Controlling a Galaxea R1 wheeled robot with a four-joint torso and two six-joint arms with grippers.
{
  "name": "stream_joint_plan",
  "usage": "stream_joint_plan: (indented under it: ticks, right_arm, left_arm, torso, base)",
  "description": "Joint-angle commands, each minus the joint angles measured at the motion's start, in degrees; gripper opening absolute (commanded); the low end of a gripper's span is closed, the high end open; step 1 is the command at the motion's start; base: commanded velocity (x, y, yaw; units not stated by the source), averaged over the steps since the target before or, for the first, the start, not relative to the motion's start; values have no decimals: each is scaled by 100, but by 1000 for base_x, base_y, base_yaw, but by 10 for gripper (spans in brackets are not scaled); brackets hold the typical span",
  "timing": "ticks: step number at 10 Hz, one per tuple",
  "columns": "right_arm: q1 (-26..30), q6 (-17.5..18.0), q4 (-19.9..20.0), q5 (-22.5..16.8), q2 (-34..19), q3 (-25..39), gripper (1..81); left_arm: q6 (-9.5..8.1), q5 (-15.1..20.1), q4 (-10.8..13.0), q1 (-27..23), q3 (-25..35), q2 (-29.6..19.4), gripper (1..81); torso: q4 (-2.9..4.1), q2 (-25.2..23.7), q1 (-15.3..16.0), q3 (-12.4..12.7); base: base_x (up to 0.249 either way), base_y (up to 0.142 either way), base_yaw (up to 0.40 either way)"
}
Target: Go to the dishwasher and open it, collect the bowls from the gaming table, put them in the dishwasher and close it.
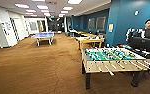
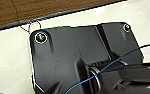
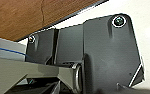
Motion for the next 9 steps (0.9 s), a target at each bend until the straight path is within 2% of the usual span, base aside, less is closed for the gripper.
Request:
stream_joint_plan:
  ticks: [1, 9]
  right_arm:
    - [304, -15, -67, -240, -31, 39, 811]
    - [287, -16, -84, -231, -31, 39, 811]
  left_arm:
    - [11, 238, -15, -298, 2, -60, 811]
    - [11, 238, -6, -290, 2, -51, 811]
  torso:
    - [0, 0, 0, 0]
    - [0, 0, 5, 0]
  base:
    - [135, 0, 0]
    - [145, 0, 0]
